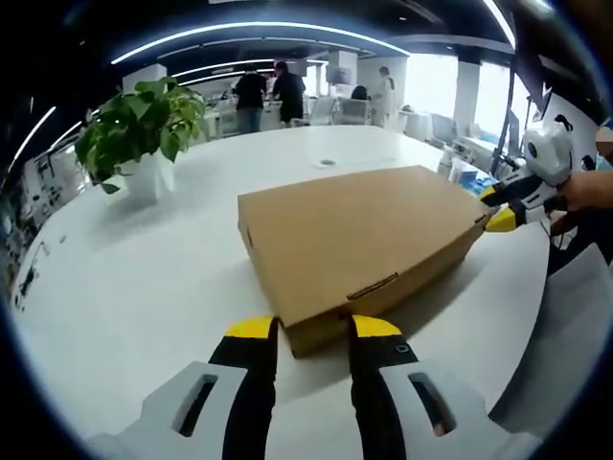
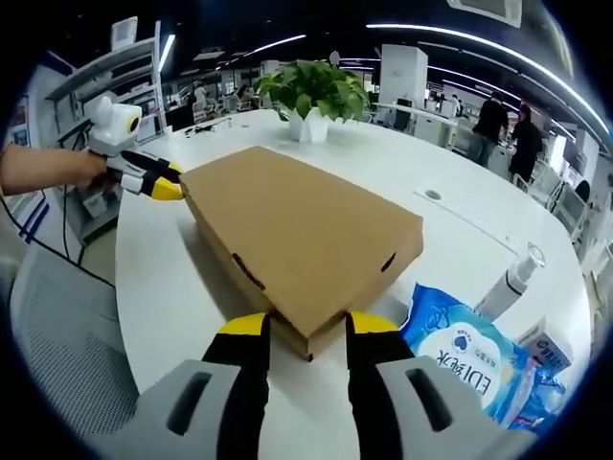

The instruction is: Operate the shoe box by opening the lid, removing the specified soft item, and placing it in the target area until the item is outside and the box remains undamaged.

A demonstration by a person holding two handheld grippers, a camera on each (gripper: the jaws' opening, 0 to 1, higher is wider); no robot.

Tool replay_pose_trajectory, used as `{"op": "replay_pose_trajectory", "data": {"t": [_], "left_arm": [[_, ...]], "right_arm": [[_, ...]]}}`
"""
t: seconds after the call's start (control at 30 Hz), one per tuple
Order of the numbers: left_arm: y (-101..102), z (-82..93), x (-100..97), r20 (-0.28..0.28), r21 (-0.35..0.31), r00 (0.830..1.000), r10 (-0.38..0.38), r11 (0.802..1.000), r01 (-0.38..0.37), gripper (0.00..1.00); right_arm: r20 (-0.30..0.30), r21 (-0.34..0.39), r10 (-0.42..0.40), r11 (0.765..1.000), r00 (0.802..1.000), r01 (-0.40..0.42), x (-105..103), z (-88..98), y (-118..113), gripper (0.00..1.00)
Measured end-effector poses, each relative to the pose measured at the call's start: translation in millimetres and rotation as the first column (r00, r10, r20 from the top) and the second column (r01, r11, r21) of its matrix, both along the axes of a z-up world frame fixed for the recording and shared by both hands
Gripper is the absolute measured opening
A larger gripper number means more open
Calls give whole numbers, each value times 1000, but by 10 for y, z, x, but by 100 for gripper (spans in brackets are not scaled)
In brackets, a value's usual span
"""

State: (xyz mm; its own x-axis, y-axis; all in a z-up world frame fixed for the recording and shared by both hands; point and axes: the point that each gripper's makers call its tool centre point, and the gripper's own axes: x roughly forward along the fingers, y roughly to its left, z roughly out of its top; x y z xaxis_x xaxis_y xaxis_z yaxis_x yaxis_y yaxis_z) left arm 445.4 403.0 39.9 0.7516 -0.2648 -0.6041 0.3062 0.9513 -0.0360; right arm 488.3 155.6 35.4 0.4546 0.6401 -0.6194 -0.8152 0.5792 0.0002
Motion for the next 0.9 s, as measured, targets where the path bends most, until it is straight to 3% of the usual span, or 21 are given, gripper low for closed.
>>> {"op": "replay_pose_trajectory", "data": {"t": [0.9], "left_arm": [[-45,0,399,-31,-8,999,-16,1000,16,27]], "right_arm": [[-8,-38,-8,999,1000,8,360,-43,-52,29]]}}
